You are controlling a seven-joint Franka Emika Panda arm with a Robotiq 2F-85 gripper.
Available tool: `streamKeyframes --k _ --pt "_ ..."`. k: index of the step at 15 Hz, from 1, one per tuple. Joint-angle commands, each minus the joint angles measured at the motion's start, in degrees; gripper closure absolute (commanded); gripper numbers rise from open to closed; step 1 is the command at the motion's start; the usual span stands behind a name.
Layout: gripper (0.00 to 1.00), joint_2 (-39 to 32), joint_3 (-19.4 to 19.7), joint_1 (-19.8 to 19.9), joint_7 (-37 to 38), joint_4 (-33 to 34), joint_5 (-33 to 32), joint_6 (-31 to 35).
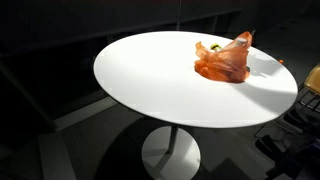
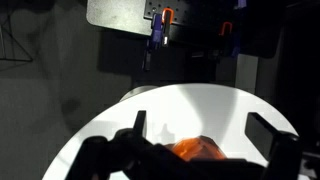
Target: Remove the white and blue bottle from the plastic and put it on the table
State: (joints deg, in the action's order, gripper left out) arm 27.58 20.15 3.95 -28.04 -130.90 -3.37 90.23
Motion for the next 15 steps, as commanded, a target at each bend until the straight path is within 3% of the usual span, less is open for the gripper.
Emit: streamKeyframes --k 1,8,15 --pt "0.00 -0.2 -1.1 1.3 -0.5 0.1 0.4 -0.1" --pt "0.00 -4.7 -4.0 0.2 2.0 3.2 1.0 2.8" --pt "0.00 -14.0 -9.6 -0.7 7.9 8.1 1.1 9.2"
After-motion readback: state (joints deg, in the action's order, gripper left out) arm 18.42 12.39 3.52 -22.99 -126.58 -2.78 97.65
